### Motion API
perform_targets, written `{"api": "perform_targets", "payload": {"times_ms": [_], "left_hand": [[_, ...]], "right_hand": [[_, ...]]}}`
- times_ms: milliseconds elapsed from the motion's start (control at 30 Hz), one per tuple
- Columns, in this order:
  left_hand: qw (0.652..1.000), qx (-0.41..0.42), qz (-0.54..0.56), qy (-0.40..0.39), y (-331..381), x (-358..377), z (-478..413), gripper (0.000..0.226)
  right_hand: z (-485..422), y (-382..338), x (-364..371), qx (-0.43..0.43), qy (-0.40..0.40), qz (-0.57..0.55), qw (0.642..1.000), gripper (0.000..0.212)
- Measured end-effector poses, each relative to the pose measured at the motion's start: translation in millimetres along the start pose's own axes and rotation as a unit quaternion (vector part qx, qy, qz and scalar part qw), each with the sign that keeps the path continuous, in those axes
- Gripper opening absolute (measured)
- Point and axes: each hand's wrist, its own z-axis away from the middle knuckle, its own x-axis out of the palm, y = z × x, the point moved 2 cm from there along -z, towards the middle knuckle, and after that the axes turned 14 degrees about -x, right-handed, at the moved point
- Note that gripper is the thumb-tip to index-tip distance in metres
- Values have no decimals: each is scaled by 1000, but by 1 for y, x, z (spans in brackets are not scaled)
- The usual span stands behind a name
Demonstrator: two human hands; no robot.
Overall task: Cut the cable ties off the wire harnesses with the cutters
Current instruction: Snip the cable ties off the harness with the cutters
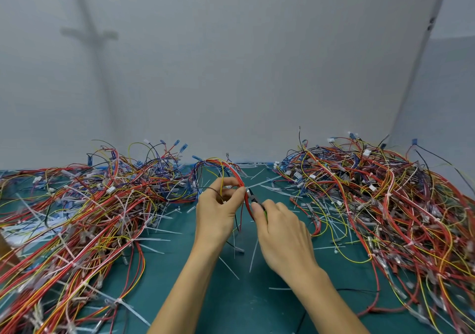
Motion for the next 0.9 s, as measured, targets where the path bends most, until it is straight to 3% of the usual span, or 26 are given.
{"api": "perform_targets", "payload": {"times_ms": [567, 800, 900], "left_hand": [[999, -27, 21, -6, -4, 1, -3, 8], [993, -60, 104, 12, 1, -4, -3, 5], [989, -63, 125, 35, 3, -6, -2, 6]], "right_hand": [[-3, 1, 0, 15, 21, -59, 998, 41], [-6, 10, -9, 60, 148, -131, 978, 35], [-9, 19, -10, 88, 99, -141, 981, 25]]}}
